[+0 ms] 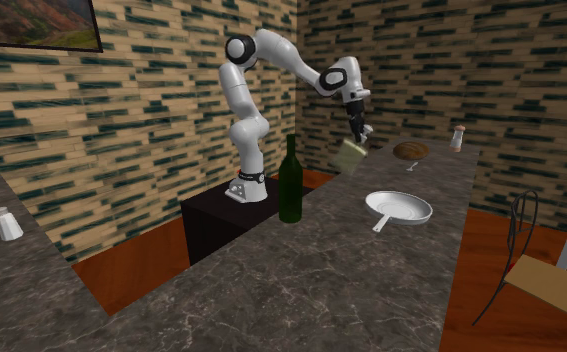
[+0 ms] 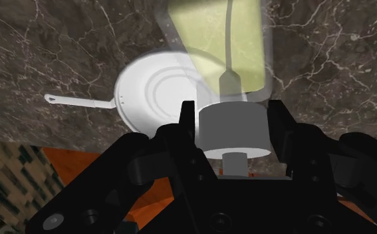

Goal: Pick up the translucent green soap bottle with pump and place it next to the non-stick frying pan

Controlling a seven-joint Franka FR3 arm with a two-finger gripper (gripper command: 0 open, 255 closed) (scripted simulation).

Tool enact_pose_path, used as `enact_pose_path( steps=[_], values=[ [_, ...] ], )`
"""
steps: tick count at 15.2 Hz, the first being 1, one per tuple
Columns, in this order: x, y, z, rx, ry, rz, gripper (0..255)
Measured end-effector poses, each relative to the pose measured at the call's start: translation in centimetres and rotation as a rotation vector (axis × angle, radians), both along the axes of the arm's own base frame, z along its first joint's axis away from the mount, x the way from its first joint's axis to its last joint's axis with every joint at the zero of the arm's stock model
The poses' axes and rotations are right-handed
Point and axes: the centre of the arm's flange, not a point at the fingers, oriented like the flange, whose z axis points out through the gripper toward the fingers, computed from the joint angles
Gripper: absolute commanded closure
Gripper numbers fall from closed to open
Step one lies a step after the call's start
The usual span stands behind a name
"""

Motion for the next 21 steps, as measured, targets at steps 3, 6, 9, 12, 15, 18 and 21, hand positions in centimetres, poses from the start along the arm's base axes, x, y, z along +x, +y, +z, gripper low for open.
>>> enact_pose_path(
  steps=[3, 6, 9, 12, 15, 18, 21],
  values=[
    [0.0, 0.0, 1.5, 0.000, 0.000, 0.000, 255],
    [0.0, 0.0, 3.0, 0.000, 0.000, 0.000, 255],
    [0.0, -0.1, 4.7, 0.000, 0.000, 0.000, 255],
    [0.0, -0.2, 6.2, 0.000, 0.000, 0.000, 255],
    [0.0, -0.1, 7.9, 0.000, 0.000, 0.000, 255],
    [0.0, 0.0, 9.5, 0.000, 0.000, 0.000, 255],
    [0.0, 0.0, 11.1, 0.000, 0.000, 0.000, 255]
  ],
)
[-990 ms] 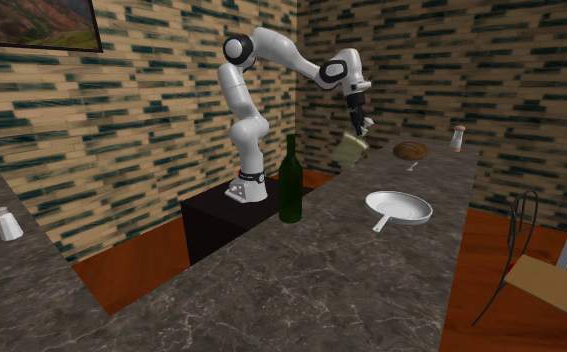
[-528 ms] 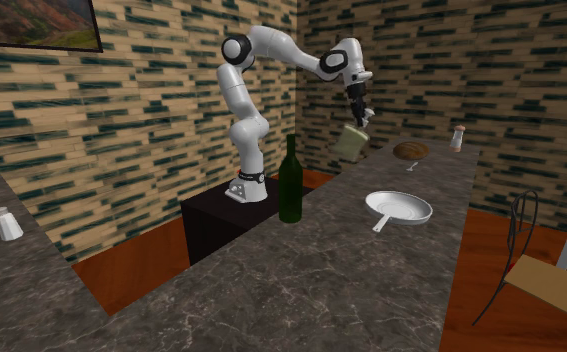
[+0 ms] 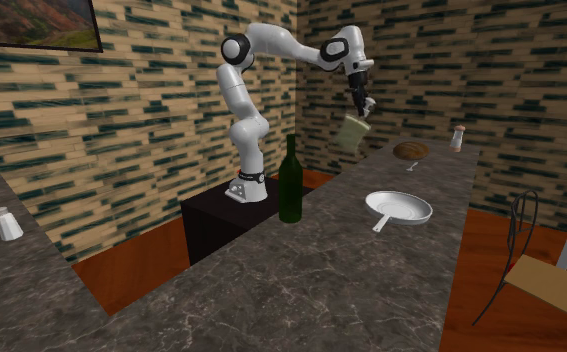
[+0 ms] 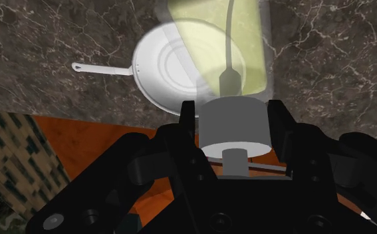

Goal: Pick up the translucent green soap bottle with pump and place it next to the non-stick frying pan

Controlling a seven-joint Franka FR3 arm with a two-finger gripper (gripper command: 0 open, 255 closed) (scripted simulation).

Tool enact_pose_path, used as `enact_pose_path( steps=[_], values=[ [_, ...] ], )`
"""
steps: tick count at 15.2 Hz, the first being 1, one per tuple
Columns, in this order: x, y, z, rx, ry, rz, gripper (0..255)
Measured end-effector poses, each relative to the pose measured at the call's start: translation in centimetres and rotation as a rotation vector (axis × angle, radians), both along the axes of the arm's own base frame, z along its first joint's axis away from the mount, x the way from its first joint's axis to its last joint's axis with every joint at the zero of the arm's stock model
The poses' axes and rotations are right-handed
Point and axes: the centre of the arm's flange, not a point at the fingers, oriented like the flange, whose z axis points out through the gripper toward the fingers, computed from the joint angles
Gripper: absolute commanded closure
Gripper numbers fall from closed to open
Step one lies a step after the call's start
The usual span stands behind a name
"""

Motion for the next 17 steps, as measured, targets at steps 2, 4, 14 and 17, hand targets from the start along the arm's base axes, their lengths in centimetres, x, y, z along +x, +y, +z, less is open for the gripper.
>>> enact_pose_path(
  steps=[2, 4, 14, 17],
  values=[
    [-0.1, 0.0, 1.0, 0.000, 0.000, 0.000, 255],
    [-0.1, 0.1, 2.1, 0.000, 0.000, 0.000, 255],
    [0.0, 0.0, 7.2, 0.000, 0.000, 0.000, 255],
    [-0.1, 0.0, 8.9, 0.000, 0.000, 0.000, 255]
  ],
)
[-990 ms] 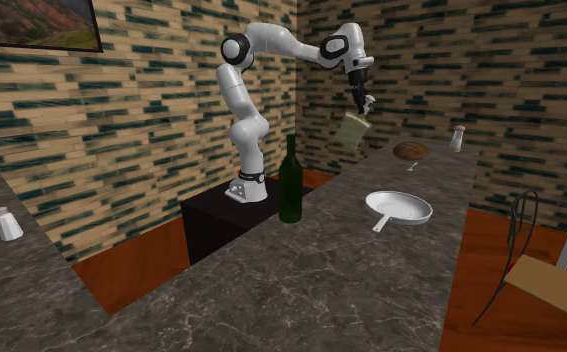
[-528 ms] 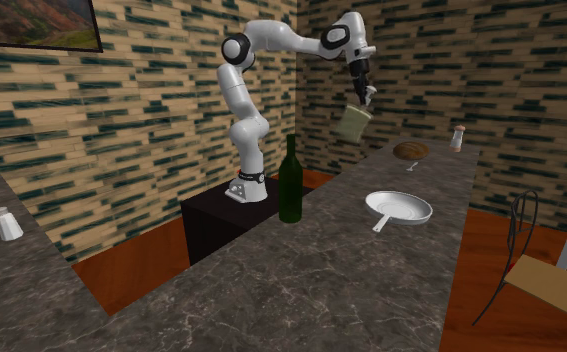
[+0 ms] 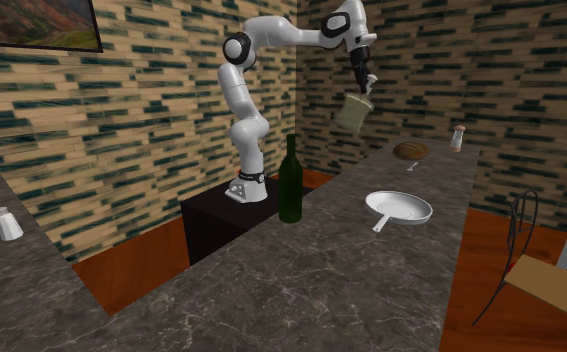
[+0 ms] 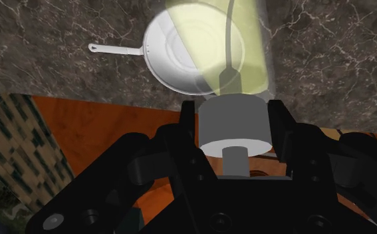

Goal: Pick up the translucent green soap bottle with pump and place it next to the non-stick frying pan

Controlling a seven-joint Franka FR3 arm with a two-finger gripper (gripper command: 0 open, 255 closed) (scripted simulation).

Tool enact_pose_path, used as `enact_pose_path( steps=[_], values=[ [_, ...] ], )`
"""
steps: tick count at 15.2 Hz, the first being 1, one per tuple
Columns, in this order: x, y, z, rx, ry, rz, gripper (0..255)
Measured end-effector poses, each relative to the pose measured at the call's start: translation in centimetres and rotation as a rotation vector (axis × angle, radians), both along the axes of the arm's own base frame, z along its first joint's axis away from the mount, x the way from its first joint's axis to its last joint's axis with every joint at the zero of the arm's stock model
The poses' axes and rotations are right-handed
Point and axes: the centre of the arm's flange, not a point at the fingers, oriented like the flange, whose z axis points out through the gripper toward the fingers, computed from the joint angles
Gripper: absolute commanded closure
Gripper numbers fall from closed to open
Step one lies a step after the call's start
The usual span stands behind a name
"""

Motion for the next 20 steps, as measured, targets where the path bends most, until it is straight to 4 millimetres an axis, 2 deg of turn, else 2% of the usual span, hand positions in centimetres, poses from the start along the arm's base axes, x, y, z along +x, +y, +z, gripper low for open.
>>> enact_pose_path(
  steps=[3, 5, 20],
  values=[
    [0.1, 0.0, 1.5, 0.000, 0.000, 0.000, 255],
    [1.1, 1.0, 0.9, 0.000, 0.000, 0.000, 255],
    [10.9, 13.5, -10.0, -0.001, 0.001, 0.001, 255]
  ],
)
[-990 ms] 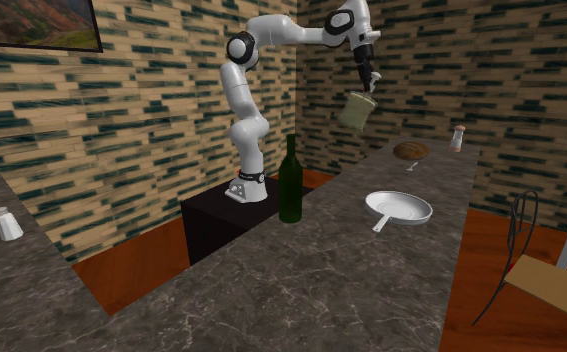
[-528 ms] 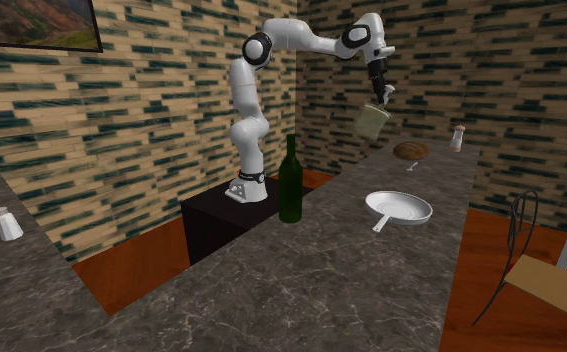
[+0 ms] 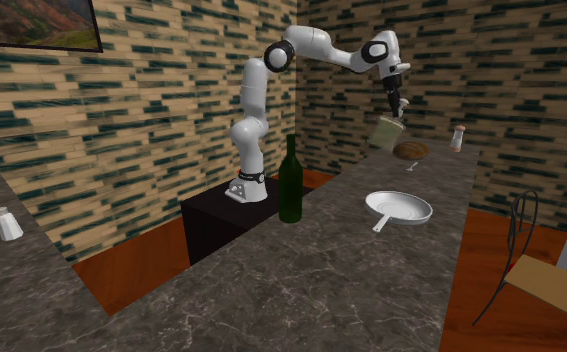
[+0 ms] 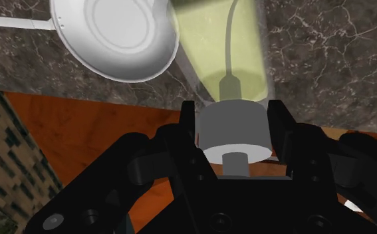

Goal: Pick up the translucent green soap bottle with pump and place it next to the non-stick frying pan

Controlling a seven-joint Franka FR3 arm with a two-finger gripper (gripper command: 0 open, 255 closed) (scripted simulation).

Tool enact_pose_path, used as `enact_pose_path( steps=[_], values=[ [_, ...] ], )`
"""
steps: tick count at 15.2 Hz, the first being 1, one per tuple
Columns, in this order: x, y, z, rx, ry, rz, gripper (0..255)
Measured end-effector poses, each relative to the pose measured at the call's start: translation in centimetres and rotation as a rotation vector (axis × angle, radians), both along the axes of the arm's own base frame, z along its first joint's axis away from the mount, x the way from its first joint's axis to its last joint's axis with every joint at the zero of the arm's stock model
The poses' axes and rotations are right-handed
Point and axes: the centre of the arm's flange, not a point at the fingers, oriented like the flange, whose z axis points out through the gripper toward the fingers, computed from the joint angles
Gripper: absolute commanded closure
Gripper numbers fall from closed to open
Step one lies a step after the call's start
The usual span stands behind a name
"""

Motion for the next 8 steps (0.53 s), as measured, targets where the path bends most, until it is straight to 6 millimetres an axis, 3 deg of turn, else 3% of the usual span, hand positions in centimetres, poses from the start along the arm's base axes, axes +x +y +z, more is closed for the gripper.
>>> enact_pose_path(
  steps=[8],
  values=[
    [5.9, 6.9, -6.0, 0.002, -0.001, 0.000, 255]
  ],
)
